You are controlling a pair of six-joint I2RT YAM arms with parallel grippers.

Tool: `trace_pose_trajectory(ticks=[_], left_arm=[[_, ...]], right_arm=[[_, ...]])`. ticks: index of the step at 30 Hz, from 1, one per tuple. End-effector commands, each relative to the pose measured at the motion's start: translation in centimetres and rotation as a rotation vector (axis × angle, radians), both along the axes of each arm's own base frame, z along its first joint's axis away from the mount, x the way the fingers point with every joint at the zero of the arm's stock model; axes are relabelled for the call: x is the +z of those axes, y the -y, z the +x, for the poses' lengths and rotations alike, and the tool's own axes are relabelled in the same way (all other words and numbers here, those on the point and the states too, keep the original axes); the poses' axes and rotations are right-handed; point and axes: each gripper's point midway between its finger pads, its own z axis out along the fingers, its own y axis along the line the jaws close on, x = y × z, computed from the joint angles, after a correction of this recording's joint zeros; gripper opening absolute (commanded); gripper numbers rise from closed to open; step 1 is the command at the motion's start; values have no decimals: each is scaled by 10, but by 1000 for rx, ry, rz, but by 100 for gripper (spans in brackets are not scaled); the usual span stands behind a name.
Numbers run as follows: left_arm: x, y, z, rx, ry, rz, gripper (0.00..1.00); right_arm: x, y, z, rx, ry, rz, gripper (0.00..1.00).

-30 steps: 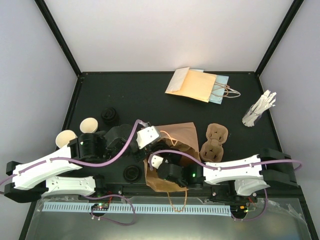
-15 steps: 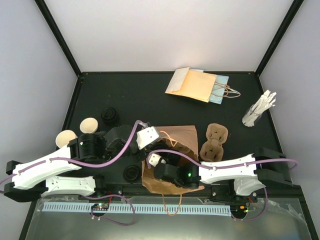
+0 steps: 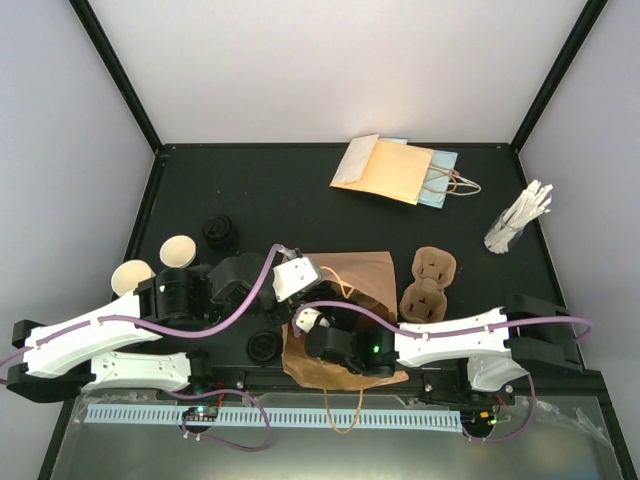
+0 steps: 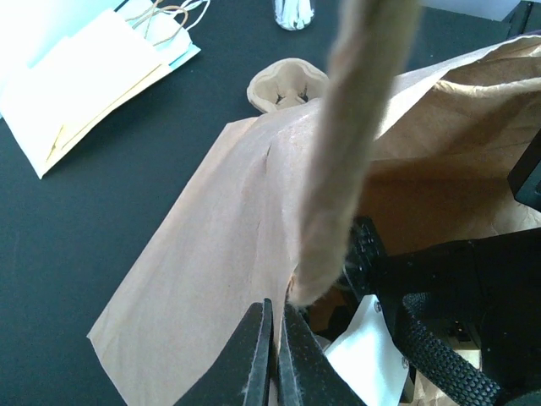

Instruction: Pack the takeout coffee

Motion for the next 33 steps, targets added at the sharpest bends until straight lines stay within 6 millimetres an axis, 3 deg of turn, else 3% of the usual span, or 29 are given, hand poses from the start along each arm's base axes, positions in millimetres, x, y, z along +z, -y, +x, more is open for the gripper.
trace_pose_trajectory(ticks=[1,33], left_arm=[[23,8,-7,-30,12,-96,2],[22,9,-11,-37,7,-97,1]], right_arm=[[-11,3,6,-27,-23,-46,39],[-32,6,13,-56,-67,-257,37]])
